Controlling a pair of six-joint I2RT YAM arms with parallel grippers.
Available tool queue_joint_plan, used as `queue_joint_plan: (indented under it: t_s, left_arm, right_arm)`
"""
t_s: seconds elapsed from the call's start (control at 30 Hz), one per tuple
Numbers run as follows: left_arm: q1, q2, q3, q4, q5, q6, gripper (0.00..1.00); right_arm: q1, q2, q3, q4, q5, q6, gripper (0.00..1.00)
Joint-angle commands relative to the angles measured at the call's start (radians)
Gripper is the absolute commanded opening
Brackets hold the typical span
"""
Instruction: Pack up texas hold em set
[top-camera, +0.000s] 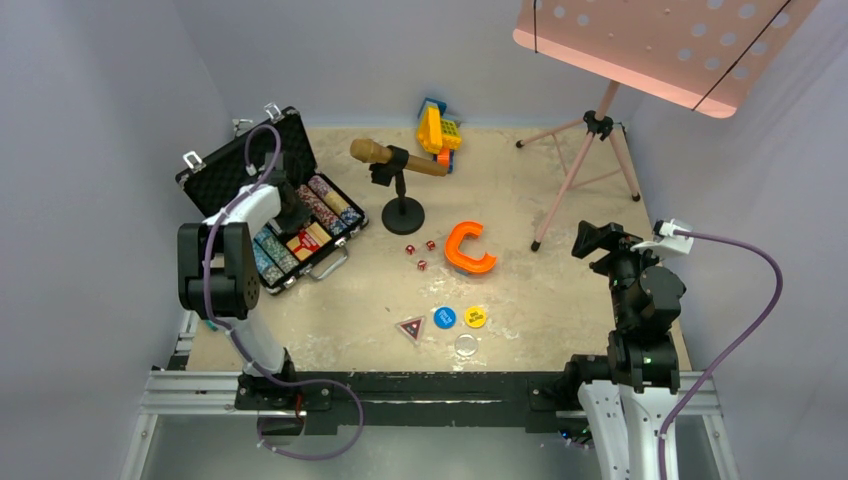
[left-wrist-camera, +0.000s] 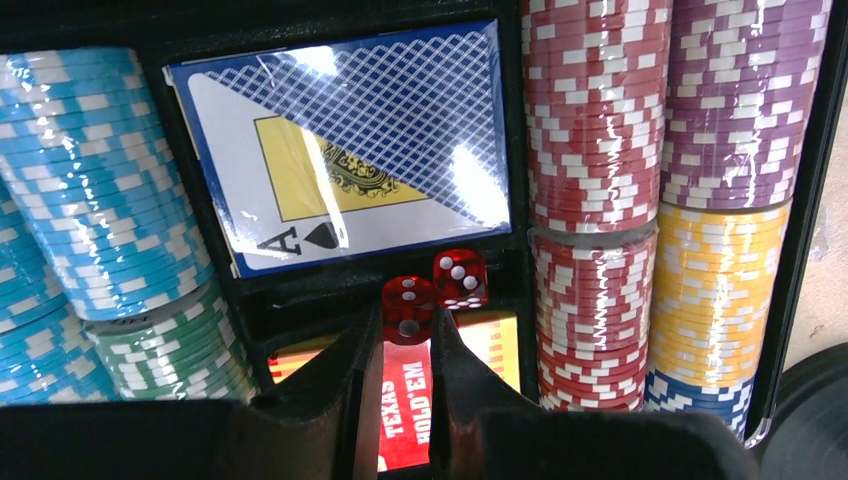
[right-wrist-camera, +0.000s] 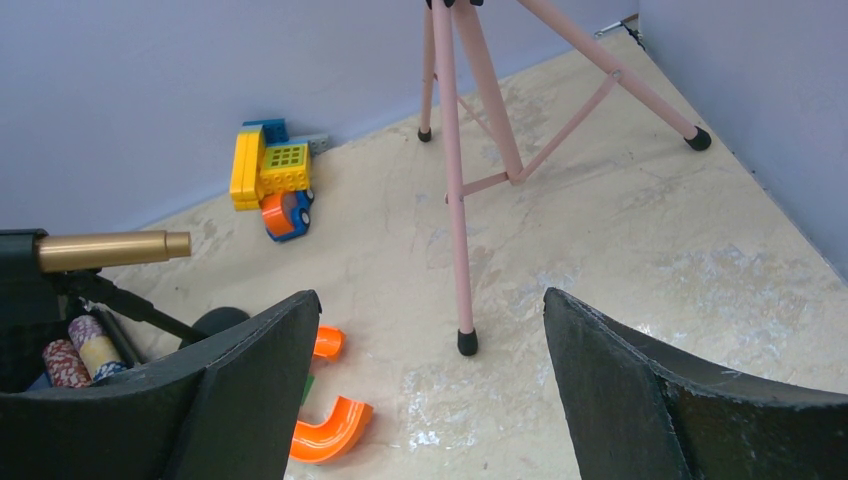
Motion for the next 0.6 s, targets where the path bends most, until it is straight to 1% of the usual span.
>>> queue_joint_plan:
  t_s: [0.0, 0.3, 0.57]
  left_arm:
    - [0.001, 0.018, 0.057, 0.013, 0.019, 0.017, 0.0]
    - [0.0, 0.073, 0.097, 0.028, 0.091, 0.045, 0.0]
    - [0.0, 0.077, 0.104, 0.003, 0.078, 0.04, 0.0]
  right_arm:
    - [-0.004, -0.004, 0.031, 0.025, -0.004, -0.006, 0.87]
    - [-0.004, -0.002, 0.031, 0.026, -0.006, -0.006, 0.87]
    - [-0.004, -0.004, 0.031, 0.025, -0.006, -0.006, 0.87]
